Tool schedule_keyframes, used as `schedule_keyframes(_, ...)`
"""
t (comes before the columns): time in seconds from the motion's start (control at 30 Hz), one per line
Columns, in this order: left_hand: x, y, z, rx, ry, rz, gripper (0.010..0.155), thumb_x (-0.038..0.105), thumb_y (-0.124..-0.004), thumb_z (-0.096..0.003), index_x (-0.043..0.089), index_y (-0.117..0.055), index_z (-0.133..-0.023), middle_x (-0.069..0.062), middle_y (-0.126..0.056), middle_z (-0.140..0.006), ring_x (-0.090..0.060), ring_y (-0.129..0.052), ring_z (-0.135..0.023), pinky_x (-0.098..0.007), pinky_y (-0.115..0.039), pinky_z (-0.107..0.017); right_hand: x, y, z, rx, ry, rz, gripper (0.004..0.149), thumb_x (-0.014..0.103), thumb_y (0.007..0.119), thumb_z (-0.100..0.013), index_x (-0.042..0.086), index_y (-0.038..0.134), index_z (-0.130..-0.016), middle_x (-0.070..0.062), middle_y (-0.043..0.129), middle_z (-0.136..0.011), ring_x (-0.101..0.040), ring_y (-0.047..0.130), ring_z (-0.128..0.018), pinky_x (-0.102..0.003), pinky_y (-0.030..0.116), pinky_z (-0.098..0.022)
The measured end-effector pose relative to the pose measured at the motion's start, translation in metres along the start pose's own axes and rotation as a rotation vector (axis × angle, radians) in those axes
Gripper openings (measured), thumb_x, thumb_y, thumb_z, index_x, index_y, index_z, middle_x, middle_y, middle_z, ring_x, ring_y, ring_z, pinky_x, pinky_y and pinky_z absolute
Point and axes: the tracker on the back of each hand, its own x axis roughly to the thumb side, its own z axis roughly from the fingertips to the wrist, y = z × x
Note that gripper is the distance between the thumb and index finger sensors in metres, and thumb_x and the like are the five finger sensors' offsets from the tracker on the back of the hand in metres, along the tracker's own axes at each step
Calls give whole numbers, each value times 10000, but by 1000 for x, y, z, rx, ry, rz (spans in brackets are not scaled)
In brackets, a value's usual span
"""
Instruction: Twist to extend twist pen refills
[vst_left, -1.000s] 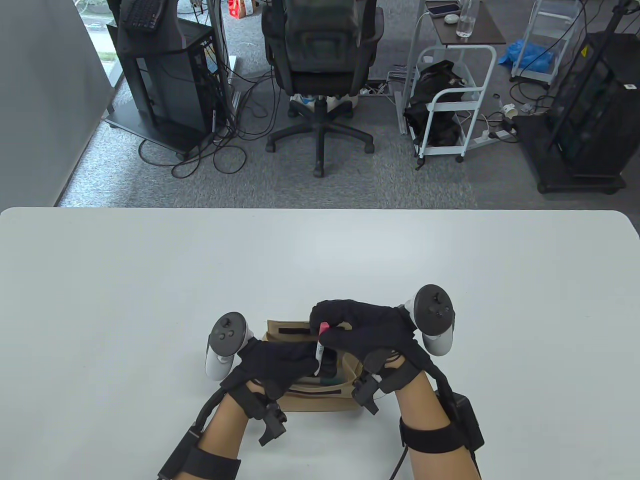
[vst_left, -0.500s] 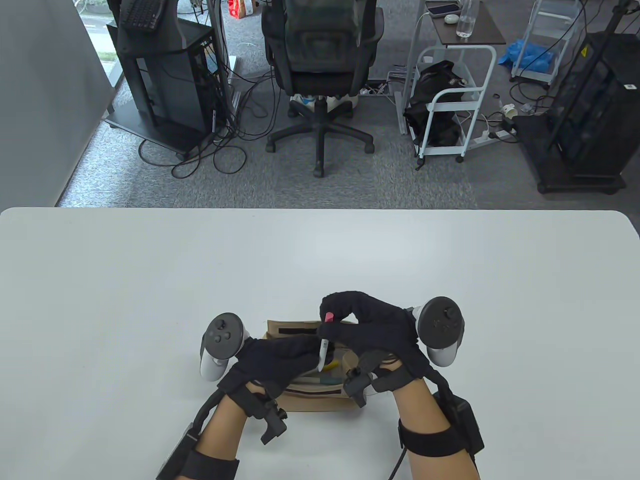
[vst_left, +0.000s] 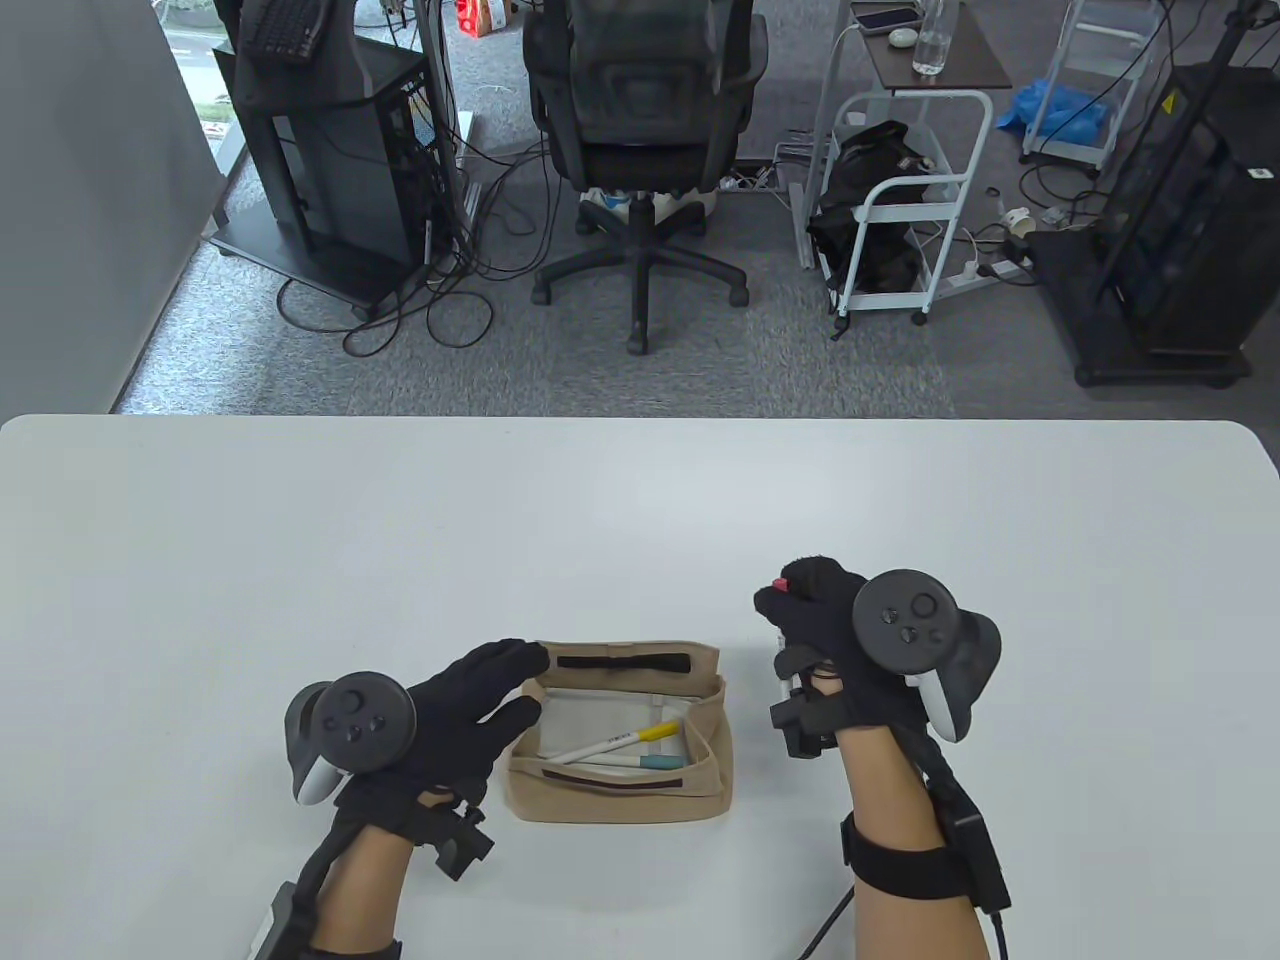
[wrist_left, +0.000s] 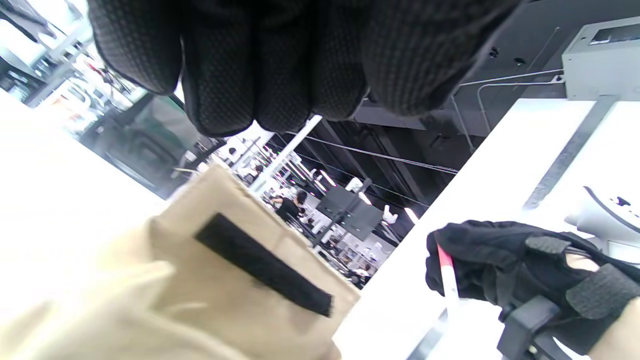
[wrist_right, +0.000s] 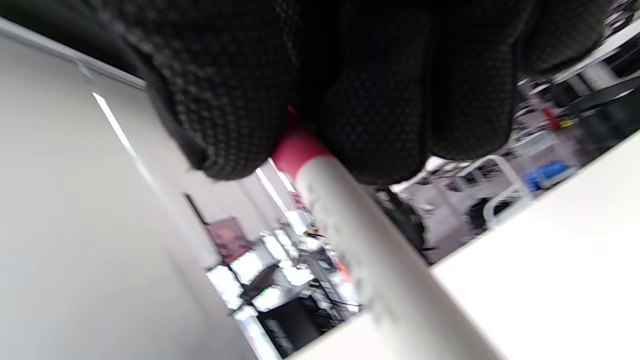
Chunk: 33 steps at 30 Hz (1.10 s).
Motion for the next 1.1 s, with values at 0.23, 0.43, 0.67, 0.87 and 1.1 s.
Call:
schedule_keyframes(0.23,-15,-8,12,15,47,-11,614,403,-840,-445,87,-790,-969,-214,-807,-977,-461,-898,-864,-610,-710,-606,-30,51,-7,103,180,269,520,357,1008,-341,-60,975,-650,-206,1083,-489,-429,999,-514,-669,759,-471)
schedule_keyframes(0.43,-14,-8,13,20,41,-34,614,406,-837,-446,88,-789,-969,-211,-806,-977,-457,-898,-865,-610,-708,-608,-54,91,-5,222,265,422,519,366,1010,-340,-65,989,-628,-203,1093,-460,-423,1014,-484,-663,774,-453)
schedule_keyframes(0.67,-13,-8,15,17,39,-46,613,402,-838,-445,88,-787,-970,-213,-802,-980,-458,-894,-869,-613,-705,-610,-70,115,-4,305,308,501,521,366,1003,-351,-83,997,-615,-211,1088,-432,-428,1006,-469,-671,755,-460)
schedule_keyframes(0.87,-14,-7,15,21,37,-57,615,399,-839,-445,89,-783,-973,-213,-798,-983,-460,-890,-873,-616,-700,-611,-76,126,-3,354,322,551,526,378,999,-355,-86,1008,-604,-207,1084,-426,-423,1003,-466,-673,745,-467)
schedule_keyframes(1.1,-13,-6,16,16,31,-66,618,399,-840,-445,90,-780,-977,-214,-791,-989,-462,-883,-879,-617,-696,-614,-74,127,-2,353,312,579,538,390,999,-354,-84,1007,-610,-210,1082,-440,-432,998,-476,-678,738,-472)
